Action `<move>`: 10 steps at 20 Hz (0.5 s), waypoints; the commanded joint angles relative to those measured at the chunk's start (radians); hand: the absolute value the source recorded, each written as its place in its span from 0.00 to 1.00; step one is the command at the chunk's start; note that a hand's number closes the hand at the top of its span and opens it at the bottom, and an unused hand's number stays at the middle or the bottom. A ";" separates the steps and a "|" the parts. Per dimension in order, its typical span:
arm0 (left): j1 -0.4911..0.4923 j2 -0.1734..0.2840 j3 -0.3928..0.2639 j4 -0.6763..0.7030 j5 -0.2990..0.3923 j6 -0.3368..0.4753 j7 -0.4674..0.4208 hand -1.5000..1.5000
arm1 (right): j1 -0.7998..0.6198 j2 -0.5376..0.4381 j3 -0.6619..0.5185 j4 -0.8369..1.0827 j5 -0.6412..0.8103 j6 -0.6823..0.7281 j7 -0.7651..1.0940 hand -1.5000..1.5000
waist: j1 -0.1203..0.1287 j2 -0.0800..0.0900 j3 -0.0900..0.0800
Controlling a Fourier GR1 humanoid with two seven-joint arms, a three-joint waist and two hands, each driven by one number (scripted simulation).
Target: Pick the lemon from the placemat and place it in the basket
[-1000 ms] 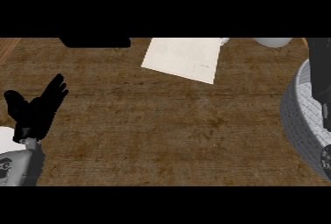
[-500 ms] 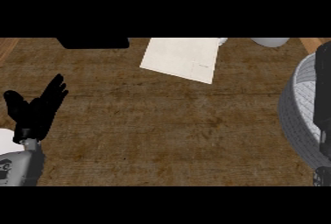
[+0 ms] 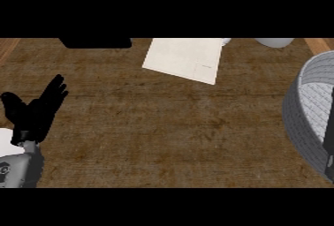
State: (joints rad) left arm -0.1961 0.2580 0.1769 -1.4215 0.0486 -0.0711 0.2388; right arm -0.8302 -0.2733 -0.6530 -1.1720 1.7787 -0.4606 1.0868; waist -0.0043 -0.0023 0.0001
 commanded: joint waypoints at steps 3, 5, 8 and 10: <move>0.006 0.007 0.020 0.051 0.005 -0.022 -0.051 0.50 | 0.037 -0.012 0.007 -0.010 -0.071 -0.055 0.049 0.00 | 0.008 0.003 0.000; 0.060 -0.055 -0.035 -0.028 -0.031 0.024 -0.035 0.50 | 0.066 -0.017 0.011 -0.040 -0.111 -0.084 -0.003 0.00 | 0.009 0.001 0.000; -0.017 -0.017 -0.007 0.039 -0.011 -0.004 -0.023 0.50 | 0.072 -0.006 0.010 -0.139 -0.112 -0.083 0.016 0.00 | 0.002 0.001 0.000; -0.012 0.004 0.012 0.018 -0.003 -0.003 -0.001 0.50 | 0.085 0.004 -0.029 -0.239 -0.095 -0.141 0.033 0.00 | -0.005 -0.004 0.000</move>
State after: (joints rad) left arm -0.2044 0.2520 0.1801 -1.3918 0.0411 -0.0738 0.2228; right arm -0.7533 -0.2773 -0.6625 -1.2952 1.6830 -0.5320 1.0289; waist -0.0031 -0.0018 0.0002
